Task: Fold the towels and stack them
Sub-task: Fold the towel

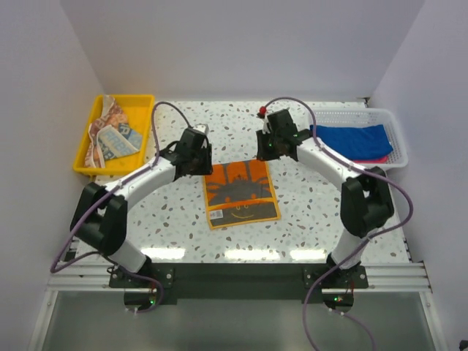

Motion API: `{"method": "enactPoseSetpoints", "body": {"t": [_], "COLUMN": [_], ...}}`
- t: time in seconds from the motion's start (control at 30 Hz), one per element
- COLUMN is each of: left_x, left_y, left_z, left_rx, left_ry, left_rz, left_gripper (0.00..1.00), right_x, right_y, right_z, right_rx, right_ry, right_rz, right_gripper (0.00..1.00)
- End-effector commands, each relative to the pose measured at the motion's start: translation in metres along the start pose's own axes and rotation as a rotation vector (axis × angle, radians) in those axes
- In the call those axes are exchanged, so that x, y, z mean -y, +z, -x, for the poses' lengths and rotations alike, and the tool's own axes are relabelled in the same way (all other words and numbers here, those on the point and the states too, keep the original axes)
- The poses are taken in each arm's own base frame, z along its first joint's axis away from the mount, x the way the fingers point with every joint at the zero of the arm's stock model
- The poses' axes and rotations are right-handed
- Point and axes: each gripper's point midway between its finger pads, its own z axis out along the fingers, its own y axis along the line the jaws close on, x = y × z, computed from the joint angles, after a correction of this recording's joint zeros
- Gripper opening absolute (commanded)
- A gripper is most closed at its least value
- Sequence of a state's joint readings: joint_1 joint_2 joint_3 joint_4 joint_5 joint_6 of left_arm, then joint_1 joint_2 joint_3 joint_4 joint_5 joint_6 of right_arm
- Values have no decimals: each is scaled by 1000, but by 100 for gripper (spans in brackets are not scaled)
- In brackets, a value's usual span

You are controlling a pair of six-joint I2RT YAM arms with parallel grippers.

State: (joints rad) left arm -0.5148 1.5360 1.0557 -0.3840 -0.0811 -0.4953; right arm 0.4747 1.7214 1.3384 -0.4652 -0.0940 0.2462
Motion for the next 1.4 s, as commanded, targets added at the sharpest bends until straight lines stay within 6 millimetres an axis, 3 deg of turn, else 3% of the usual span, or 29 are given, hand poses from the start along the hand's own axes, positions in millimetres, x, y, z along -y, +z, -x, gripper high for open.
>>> {"method": "enactPoseSetpoints", "body": {"t": [0.0,0.1,0.2,0.3,0.4,0.53,0.73,0.9,0.93,1.0,1.07,1.37], "left_x": [-7,-14,-26,-31,-36,-31,-31,-48,-42,-44,-38,-29], "left_y": [25,49,75,84,83,66,48,59,59,63,64,75], "left_z": [31,37,25,17,15,39,77,71,74,71,69,57], "left_rx": [38,17,-35,-56,-62,-20,77,-9,-11,-35,-32,-73], "left_ry": [64,91,98,93,105,161,378,528,539,572,624,702], "left_rz": [1,45,93,104,123,114,88,25,-19,-64,-126,-226], "left_gripper": [44,43,41,39,39,45,60,69,69,71,72,74], "right_x": [14,20,31,42,50,52,59,64,68,67,66,60], "right_y": [29,53,75,86,85,68,47,49,54,56,62,73], "right_z": [20,28,18,5,-1,4,26,35,24,27,15,3], "right_rx": [23,30,-10,-41,-59,-78,-121,-163,-213,-230,-287,-353], "right_ry": [-32,-27,-14,-13,-38,-137,-397,-483,-512,-546,-575,-634], "right_rz": [-44,-50,-69,-92,-110,-108,-61,38,56,84,128,231], "right_gripper": [21,21,20,20,20,24,44,52,52,52,52,51]}}
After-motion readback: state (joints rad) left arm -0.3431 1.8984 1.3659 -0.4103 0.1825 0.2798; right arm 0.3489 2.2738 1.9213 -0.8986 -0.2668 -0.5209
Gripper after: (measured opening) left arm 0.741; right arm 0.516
